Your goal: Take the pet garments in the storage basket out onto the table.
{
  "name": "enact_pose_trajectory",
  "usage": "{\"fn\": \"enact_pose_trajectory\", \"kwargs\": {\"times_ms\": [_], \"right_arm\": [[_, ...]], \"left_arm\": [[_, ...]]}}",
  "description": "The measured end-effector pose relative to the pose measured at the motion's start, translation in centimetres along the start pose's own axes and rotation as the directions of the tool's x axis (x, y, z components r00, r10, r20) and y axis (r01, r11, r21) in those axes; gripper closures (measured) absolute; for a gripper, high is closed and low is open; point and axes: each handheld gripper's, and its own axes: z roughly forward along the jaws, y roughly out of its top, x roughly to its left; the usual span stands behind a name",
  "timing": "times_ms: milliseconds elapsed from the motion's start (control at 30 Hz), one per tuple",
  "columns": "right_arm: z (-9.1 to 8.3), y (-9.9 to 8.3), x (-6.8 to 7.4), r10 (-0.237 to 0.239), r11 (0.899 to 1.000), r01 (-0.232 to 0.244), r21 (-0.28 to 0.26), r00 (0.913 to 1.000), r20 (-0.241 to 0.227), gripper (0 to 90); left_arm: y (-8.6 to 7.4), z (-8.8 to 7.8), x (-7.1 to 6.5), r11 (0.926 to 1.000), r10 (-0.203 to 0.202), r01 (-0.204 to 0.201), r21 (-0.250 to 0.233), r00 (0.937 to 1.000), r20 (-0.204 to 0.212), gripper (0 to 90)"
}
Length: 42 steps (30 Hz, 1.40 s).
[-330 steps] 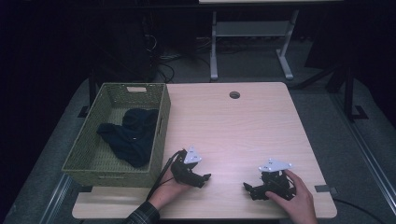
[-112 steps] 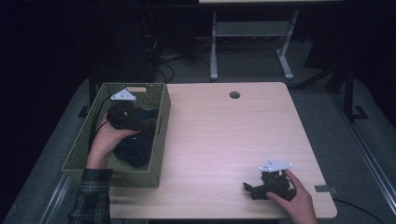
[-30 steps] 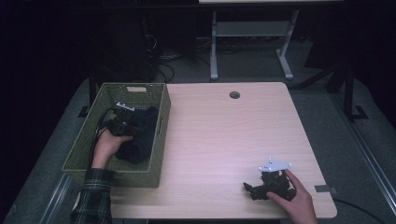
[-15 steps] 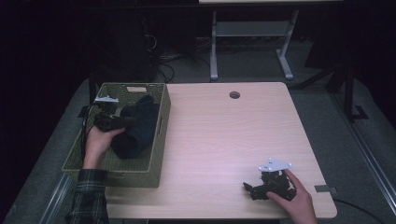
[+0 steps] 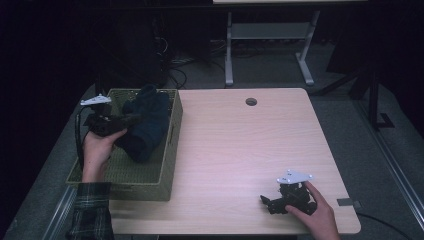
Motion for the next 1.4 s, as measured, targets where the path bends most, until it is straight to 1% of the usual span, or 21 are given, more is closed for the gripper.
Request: {"fn": "enact_pose_trajectory", "kwargs": {"times_ms": [33,100,200,367,467,667,767,800,933,1067,1133,1167,1233,1267,1400], "right_arm": [[0.0,0.0,0.0,0.0,1.0,0.0,0.0,1.0,0.0,0.0],[0.0,0.0,0.0,0.0,1.0,0.0,0.0,1.0,0.0,0.0],[0.0,0.0,0.0,0.0,1.0,0.0,0.0,1.0,0.0,0.0],[0.0,0.0,0.0,0.0,1.0,0.0,0.0,1.0,0.0,0.0],[0.0,0.0,0.0,0.0,1.0,0.0,-0.001,1.0,0.0,0.0],[0.0,0.0,0.0,0.001,1.0,-0.001,-0.001,1.0,0.0,0.0],[0.0,0.0,0.0,-0.001,1.0,0.001,-0.001,1.0,0.0,0.0],[0.0,0.0,0.0,0.0,1.0,0.0,-0.002,1.0,0.0,0.0],[0.0,0.0,0.0,0.0,1.0,0.0,-0.002,1.0,0.0,0.0],[0.0,0.0,0.0,0.001,1.0,-0.001,0.0,1.0,0.0,0.0],[0.0,0.0,0.0,0.001,1.0,-0.001,-0.001,1.0,0.0,0.0],[0.0,0.0,0.0,0.001,1.0,-0.001,0.0,1.0,0.0,0.0],[0.0,0.0,0.0,0.001,1.0,-0.001,0.001,1.0,0.0,0.0],[0.0,0.0,0.0,0.001,1.0,-0.001,0.001,1.0,0.0,0.0],[0.0,0.0,0.0,-0.002,1.0,0.002,0.0,1.0,0.001,0.0]], "left_arm": [[0.1,-0.2,-0.2,0.9999,0.001,-0.001,-0.013,1.0,0.005,77.5],[0.4,-0.6,-0.5,0.9993,0.016,-0.015,-0.033,0.9998,0.012,77.5],[0.8,-1.1,-1.0,0.9976,0.02,-0.018,-0.067,0.9995,0.026,77.5],[1.4,-1.7,-1.9,0.9953,0.051,-0.048,-0.085,0.9979,0.039,77.5],[1.7,-2.0,-2.4,0.993,0.062,-0.056,-0.104,0.9967,0.054,77.5],[2.3,-2.2,-3.9,0.9871,0.085,-0.07,-0.144,0.9913,0.1,77.5],[2.6,-2.1,-4.8,0.9841,0.104,-0.084,-0.156,0.9868,0.124,77.5],[2.6,-2.0,-5.1,0.9833,0.105,-0.083,-0.162,0.9857,0.132,77.5],[3.0,-1.5,-6.5,0.979,0.133,-0.104,-0.175,0.9774,0.164,77.6],[3.3,-0.9,-7.8,0.976,0.151,-0.116,-0.184,0.9703,0.189,77.6],[3.5,-0.6,-8.6,0.9744,0.166,-0.128,-0.184,0.9647,0.204,77.6],[3.5,-0.4,-8.8,0.9739,0.169,-0.13,-0.186,0.9631,0.209,77.6],[3.7,-0.1,-9.5,0.9723,0.181,-0.14,-0.187,0.9576,0.224,77.6],[3.8,0.2,-9.9,0.9717,0.187,-0.144,-0.187,0.9539,0.235,77.6],[4.1,1.0,-10.8,0.9706,0.2,-0.154,-0.185,0.9439,0.263,77.6]]}}
